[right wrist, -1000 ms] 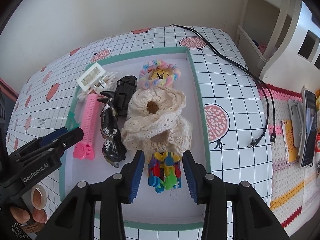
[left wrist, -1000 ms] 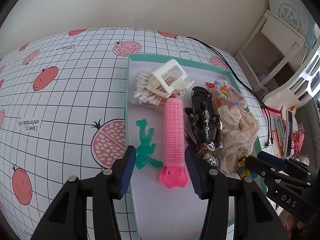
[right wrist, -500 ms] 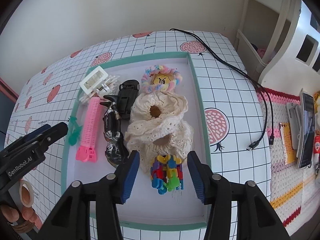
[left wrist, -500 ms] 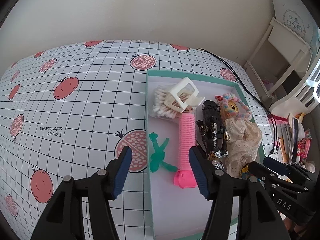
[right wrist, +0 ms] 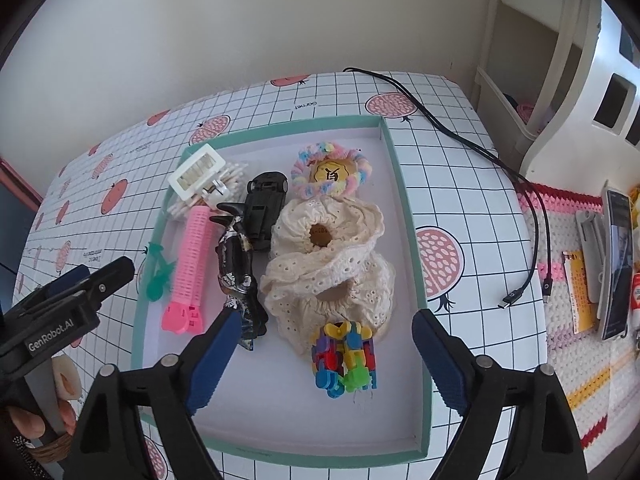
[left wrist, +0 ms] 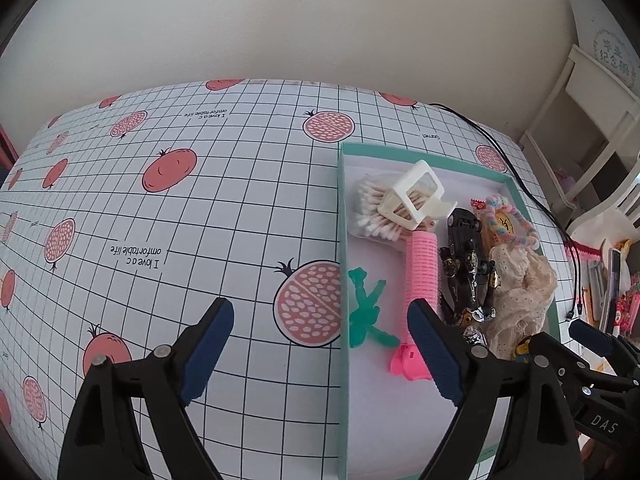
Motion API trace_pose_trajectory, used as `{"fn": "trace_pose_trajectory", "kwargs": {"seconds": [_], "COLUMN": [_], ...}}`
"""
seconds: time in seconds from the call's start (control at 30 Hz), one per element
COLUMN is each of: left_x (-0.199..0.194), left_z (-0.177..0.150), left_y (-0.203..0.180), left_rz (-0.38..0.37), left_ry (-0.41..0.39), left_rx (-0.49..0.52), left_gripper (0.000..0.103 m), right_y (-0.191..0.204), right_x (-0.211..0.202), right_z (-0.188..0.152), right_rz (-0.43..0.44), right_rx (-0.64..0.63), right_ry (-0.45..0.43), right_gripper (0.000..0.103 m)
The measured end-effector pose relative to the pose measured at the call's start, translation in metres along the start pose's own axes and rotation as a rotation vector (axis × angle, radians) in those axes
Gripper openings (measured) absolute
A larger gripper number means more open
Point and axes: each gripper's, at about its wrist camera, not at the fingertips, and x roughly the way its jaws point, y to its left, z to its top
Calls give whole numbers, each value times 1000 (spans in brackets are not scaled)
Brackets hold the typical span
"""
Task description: Organize objects
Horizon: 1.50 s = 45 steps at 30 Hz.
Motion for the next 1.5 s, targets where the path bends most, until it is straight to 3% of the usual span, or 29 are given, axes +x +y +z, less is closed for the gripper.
{"fn": "trace_pose_trajectory", "kwargs": {"seconds": [0.17,1.13,1.5], "left_x": [-2,-35,-61], "left_z": [-1,-11,-25], "left_y": [7,31,40], "left_rz": [26,73,56], "left_ry": [-15,-57,-83], "left_rx": [-13,-37,-49], "left_gripper": [95,95,95], "right_y": [3,33,43], "right_x": [-2,-18,-33], "right_z": [0,-13,-31], "right_rz": [3,27,44], "right_rx": [-3,-11,-1], "right_ry": [-13,-41,-56], "right_gripper": [103,103,103]}}
